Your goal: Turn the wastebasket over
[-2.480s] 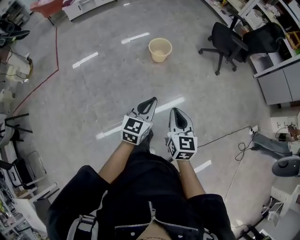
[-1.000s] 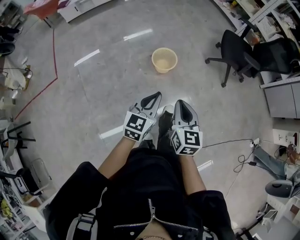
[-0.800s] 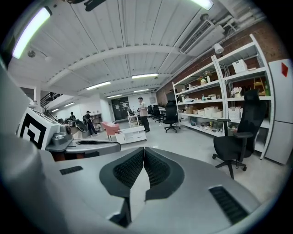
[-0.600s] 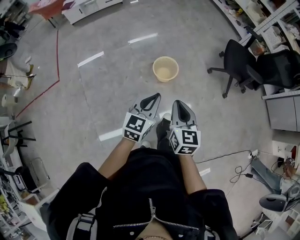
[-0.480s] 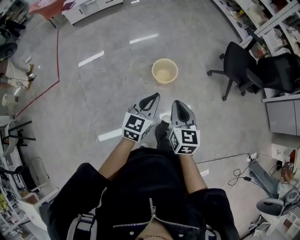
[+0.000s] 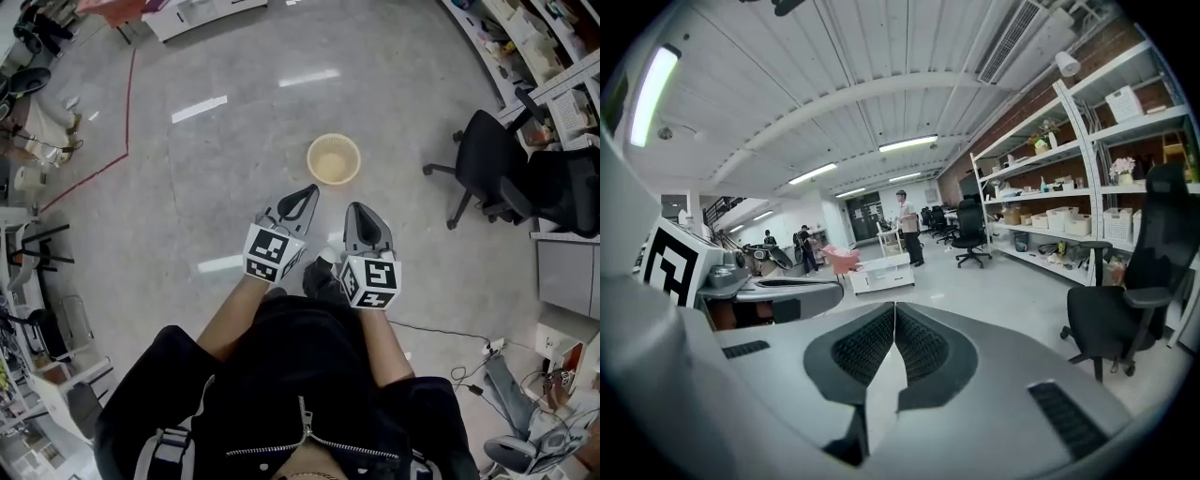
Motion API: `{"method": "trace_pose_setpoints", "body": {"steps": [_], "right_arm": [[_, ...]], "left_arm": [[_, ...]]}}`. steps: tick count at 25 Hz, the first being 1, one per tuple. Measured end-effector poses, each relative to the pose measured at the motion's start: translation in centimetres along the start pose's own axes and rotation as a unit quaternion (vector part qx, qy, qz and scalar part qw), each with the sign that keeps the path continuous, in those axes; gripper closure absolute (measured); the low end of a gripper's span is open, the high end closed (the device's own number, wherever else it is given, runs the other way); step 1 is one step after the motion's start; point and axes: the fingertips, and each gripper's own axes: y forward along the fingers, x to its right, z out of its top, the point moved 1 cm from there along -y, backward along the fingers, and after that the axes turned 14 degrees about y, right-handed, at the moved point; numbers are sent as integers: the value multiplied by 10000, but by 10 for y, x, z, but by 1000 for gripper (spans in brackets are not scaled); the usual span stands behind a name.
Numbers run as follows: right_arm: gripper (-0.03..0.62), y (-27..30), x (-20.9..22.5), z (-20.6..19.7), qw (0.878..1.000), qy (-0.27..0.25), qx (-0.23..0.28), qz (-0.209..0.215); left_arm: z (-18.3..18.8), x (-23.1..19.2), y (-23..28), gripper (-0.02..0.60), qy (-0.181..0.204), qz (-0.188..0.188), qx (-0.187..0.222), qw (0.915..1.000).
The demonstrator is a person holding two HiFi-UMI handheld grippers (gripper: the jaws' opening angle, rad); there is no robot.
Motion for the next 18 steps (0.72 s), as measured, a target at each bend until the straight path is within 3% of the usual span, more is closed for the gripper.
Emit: {"method": "trace_pose_setpoints", "body": {"steps": [9,18], "right_arm": [[583,25,43,37,9998,50,183,3],[582,34,54,41,9997,126,211,-39]], "left_arm": [[12,-10,27,577,-19,203,-107,9997],[18,-19,41,577,54,195,-90,9998]]}}
